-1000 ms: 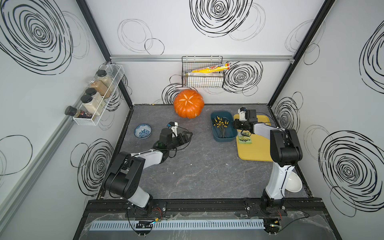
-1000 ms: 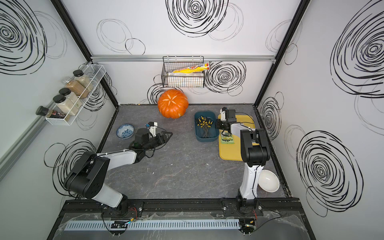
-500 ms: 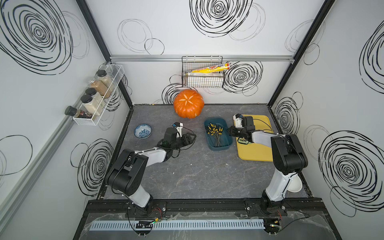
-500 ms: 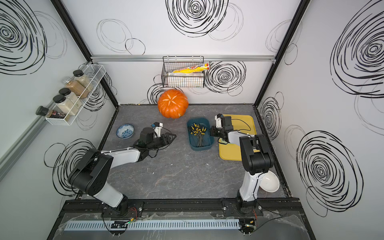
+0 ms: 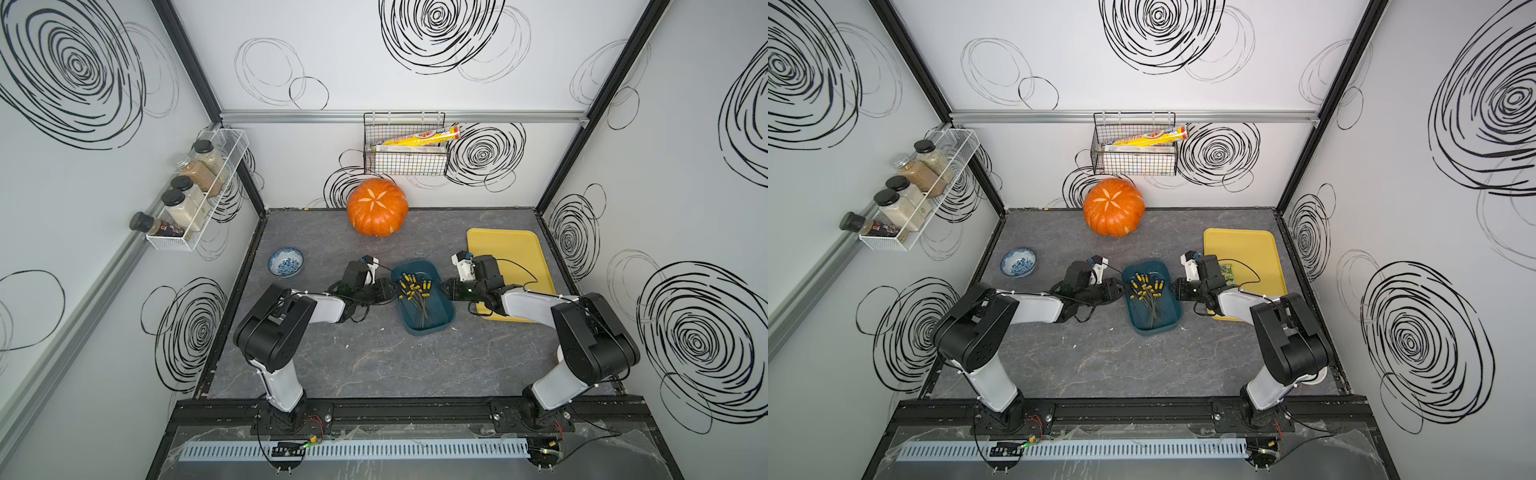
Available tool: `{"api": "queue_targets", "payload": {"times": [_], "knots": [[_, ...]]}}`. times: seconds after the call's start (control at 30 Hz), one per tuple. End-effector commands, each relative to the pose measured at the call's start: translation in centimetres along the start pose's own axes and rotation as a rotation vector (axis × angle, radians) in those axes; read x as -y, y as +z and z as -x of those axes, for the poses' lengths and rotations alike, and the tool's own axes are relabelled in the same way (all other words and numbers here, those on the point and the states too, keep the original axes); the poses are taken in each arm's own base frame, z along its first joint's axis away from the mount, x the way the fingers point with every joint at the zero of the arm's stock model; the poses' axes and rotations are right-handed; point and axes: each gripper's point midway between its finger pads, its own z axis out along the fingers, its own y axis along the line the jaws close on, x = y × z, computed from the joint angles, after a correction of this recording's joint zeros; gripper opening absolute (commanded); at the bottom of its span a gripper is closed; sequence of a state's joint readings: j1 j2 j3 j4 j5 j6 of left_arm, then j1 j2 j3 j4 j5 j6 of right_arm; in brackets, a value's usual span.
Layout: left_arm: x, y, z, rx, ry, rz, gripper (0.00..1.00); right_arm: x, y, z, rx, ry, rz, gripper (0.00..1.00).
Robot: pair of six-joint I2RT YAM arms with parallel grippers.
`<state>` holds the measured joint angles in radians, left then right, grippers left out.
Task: Take the file tool out of the storage box
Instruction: Move the storage box to the center of the board.
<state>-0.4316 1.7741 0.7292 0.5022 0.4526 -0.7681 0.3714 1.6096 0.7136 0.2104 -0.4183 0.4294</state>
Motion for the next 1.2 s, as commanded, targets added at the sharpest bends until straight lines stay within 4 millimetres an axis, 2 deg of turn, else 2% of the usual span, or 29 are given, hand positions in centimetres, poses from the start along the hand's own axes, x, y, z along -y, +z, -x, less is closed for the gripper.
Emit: {"api": "queue_targets", "payload": {"times": [0.0, 0.17, 0.4, 0.53, 0.63, 0.83, 0.87, 0.93, 1.17], "knots": [[1.1, 0.1, 1.0, 0.024, 0.032, -0.031, 0.4, -1.3, 0.3, -1.9, -0.051, 0.005, 0.05, 0.19], [0.6, -0.5, 0.9, 0.008, 0.054, 0.018, 0.35, -3.3, 0.4, -3.5, -0.086, -0.014, 0.1, 0.24], [-1.4, -1.6, 0.5, -0.009, 0.058, 0.071, 0.33, -5.6, -0.1, -5.5, -0.109, -0.053, 0.155, 0.28], [-1.3, -1.6, 0.4, -0.018, 0.041, 0.051, 0.26, -5.0, 0.4, -5.8, -0.125, -0.067, 0.112, 0.29], [-1.0, -2.2, 0.3, -0.009, 0.028, 0.04, 0.25, -5.4, 0.6, -6.2, -0.139, -0.062, 0.142, 0.29], [-0.9, -3.3, -0.8, -0.004, 0.007, 0.017, 0.28, -5.2, 0.2, -5.9, -0.116, -0.077, 0.107, 0.31], [-1.0, -3.5, -1.1, -0.007, 0.004, 0.015, 0.3, -5.2, 0.2, -6.0, -0.119, -0.078, 0.104, 0.31], [-0.9, -3.8, -1.1, -0.002, 0.023, 0.007, 0.45, -5.3, 0.3, -6.0, -0.12, -0.077, 0.109, 0.32], [-1.5, -4.8, 0.0, 0.043, 0.039, 0.06, 0.46, -5.3, 0.0, -5.9, -0.113, -0.083, 0.105, 0.33]]}}
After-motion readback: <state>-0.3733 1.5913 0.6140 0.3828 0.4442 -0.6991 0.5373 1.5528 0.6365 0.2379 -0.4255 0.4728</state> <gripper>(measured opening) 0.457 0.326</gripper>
